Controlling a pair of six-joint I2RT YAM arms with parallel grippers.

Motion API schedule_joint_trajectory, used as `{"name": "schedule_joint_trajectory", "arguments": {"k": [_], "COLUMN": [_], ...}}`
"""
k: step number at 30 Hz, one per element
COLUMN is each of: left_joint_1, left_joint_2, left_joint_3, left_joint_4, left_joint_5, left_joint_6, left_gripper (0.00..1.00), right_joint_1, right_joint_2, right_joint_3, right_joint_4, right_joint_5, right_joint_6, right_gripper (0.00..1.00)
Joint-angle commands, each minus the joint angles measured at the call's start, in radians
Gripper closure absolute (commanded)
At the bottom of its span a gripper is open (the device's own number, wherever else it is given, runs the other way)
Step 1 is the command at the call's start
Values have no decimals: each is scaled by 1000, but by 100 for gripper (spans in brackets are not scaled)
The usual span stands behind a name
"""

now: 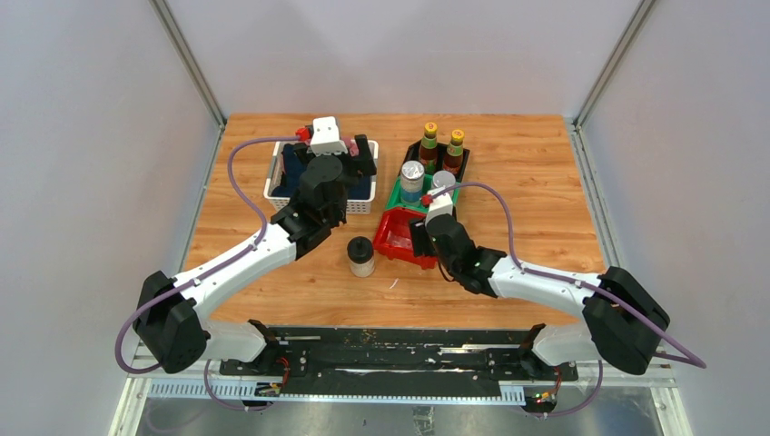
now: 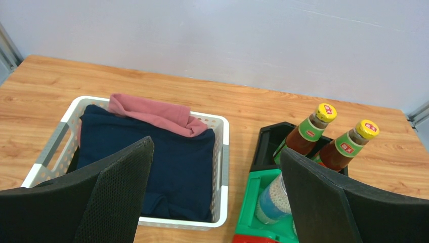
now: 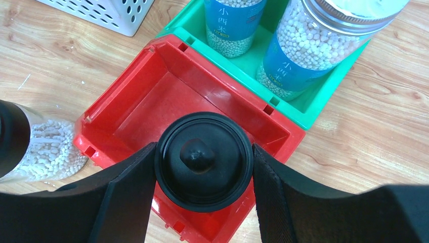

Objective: Organize the condiment bottles
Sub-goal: Place the bottle in the storage box.

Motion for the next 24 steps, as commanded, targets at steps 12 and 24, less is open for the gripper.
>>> {"name": "schedule_joint_trajectory", "arguments": {"k": [12, 24], "left_joint_1": [-8, -8], "left_joint_2": [9, 8], "left_joint_3": [6, 3], "left_joint_4": [23, 23], "left_joint_5": [1, -1], "left_joint_6": [-10, -13], "left_gripper": [0, 0], "right_joint_1": [33, 35], "right_joint_2": [-20, -23], "right_joint_3": [102, 93], "right_joint_4": [-65, -80], "right_joint_5": [12, 40], "right_joint_6": [-22, -13], "right_gripper": [32, 27]}}
